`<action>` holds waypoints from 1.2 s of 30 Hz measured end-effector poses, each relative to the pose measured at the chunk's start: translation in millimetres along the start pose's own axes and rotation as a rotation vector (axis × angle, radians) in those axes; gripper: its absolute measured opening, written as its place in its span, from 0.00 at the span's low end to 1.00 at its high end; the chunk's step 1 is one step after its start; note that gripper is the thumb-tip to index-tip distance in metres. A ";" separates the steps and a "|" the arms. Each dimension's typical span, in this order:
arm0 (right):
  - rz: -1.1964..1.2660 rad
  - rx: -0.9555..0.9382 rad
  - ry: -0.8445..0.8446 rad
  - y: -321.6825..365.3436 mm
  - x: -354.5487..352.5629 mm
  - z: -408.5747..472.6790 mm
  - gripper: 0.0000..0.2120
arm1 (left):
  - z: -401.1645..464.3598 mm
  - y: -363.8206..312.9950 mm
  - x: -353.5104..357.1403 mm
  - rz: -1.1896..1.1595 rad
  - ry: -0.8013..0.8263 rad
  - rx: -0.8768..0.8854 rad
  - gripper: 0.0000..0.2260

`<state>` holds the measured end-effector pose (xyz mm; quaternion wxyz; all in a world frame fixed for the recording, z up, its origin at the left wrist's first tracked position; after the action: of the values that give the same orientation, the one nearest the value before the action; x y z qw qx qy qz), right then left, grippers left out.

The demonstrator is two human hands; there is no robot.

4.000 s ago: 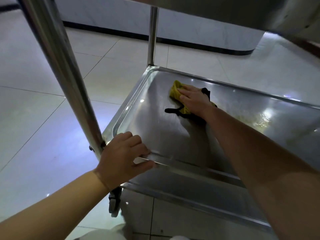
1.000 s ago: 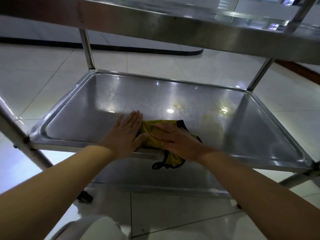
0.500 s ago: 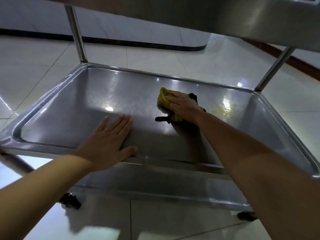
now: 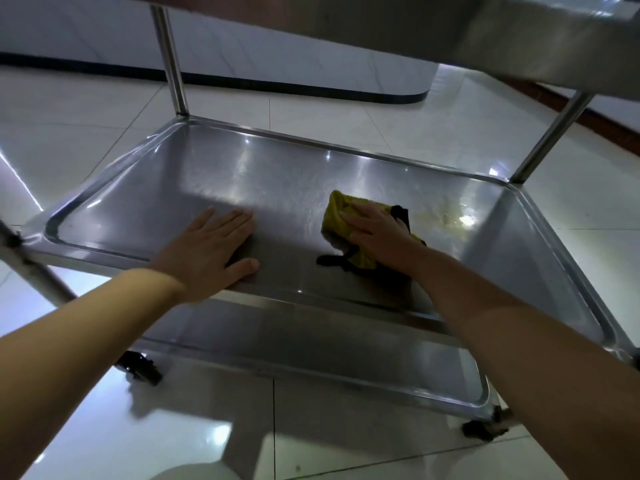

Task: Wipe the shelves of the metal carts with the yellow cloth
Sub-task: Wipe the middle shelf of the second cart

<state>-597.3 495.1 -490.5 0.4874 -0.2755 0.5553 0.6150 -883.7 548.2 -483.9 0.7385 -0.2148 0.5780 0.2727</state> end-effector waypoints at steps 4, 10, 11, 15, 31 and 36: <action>-0.015 -0.090 0.124 20.4 -6.8 -50.9 0.22 | -1.6 -16.6 -6.1 -0.025 -0.077 -0.053 0.44; -0.011 -0.170 0.251 27.1 -22.5 -102.5 0.24 | 29.0 -95.7 14.5 -0.207 -0.121 -0.163 0.35; 0.004 -0.167 0.251 22.1 -24.8 -106.3 0.27 | 31.4 -101.9 19.2 -0.220 -0.124 -0.171 0.36; 0.144 -0.131 0.176 -4.1 -30.7 -104.9 0.27 | 32.9 -103.7 28.1 -0.158 -0.107 -0.164 0.35; -0.053 0.103 -0.062 -60.2 -28.1 40.2 0.19 | 29.3 -64.4 27.1 -0.079 0.061 -0.068 0.50; -0.136 0.103 -0.140 -55.4 -24.6 49.7 0.18 | 26.5 -49.4 25.3 -0.059 0.086 -0.101 0.49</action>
<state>-527.9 530.1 -480.3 0.5792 -0.2436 0.5306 0.5689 -827.4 531.4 -502.0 0.7089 -0.2802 0.5882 0.2702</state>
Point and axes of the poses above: each hand's wrist, its own z-axis towards the middle knuckle, its own x-axis out of the palm, y = z × x, the point moved 2 cm from there along z, towards the middle knuckle, and after that the axes turned 14 degrees about -y, right-handed, at the moved point
